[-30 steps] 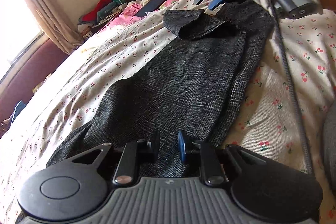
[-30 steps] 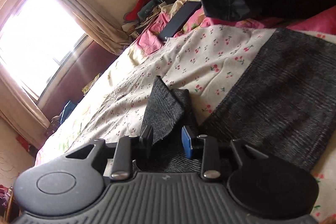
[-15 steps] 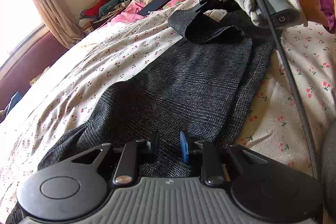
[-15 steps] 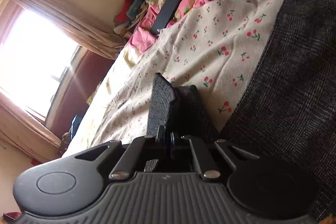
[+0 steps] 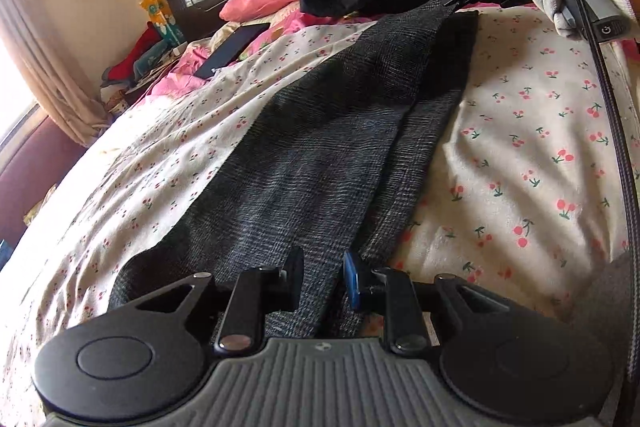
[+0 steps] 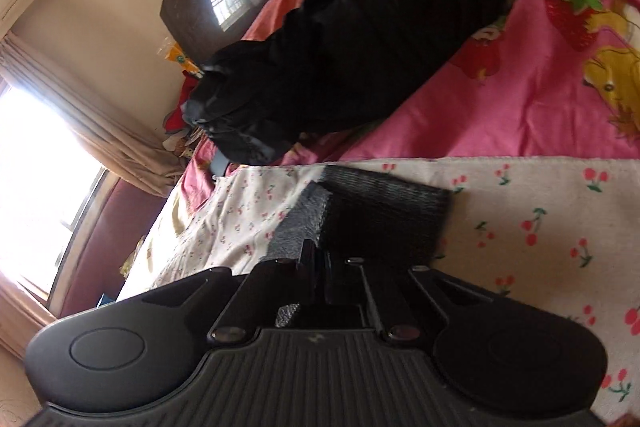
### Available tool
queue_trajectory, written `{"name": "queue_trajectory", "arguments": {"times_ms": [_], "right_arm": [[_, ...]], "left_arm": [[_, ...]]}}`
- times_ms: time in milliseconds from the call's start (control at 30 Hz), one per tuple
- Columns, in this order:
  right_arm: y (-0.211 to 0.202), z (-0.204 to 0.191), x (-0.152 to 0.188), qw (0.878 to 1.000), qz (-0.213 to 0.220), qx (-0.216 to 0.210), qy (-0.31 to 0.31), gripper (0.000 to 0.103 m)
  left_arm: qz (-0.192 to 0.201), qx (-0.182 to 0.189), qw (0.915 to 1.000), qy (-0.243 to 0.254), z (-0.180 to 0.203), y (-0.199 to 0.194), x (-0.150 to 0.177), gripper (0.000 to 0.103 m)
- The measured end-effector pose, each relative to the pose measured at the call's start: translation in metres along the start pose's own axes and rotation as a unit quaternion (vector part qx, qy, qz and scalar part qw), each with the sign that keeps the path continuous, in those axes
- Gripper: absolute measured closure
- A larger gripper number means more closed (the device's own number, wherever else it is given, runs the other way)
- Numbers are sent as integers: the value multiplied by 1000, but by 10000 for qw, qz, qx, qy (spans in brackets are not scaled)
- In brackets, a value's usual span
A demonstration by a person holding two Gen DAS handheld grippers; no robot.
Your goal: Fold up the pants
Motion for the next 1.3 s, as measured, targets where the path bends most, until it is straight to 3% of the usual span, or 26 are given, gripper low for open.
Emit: {"name": "queue_trajectory", "arguments": {"times_ms": [167, 300, 433, 500, 633, 767, 900, 967, 1133, 1300], "right_arm": [[7, 22, -15, 9997, 102, 152, 190, 98], [-2, -7, -21, 9996, 155, -219, 12, 98], [-17, -36, -26, 9975, 292, -606, -233, 98], [-13, -26, -27, 9982, 356, -421, -242, 98], [25, 32, -15, 9946, -44, 925, -461, 98], [14, 30, -11, 9951, 102, 869, -464, 93], [-2, 11, -11, 9896, 349, 946, -1025, 89], [-14, 7, -3, 9901, 323, 862, -1058, 78], [-29, -6, 62, 9948, -760, 157, -666, 78], [-31, -33, 153, 9782, -1874, -187, -873, 78]], "left_arm": [[-13, 107, 9998, 164, 9, 2, -13, 65], [53, 104, 9997, 207, 10, -1, -20, 58], [60, 197, 9997, 156, 13, -4, -20, 58], [22, 257, 9995, 159, 16, -1, -19, 58], [-31, 310, 9992, 263, 24, -1, -14, 58], [-70, 333, 9992, 204, 22, -8, -6, 57], [-165, 269, 9995, -7, 14, -16, 9, 57], [-205, 217, 9995, -73, 12, -23, 18, 57], [-361, 76, 9992, -120, 11, -40, 48, 56], [-365, -120, 9986, -366, -1, -52, 68, 56]]}}
Point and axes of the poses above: each gripper's, at about its wrist camera, not at the fingertips, and y roughly the way its jaws point, z to its right, x to its underside, the point moved 9 cm from there along y, roughly the way its jaws point, and after that the axes turned 14 degrees about y, right-handed, at the moved point
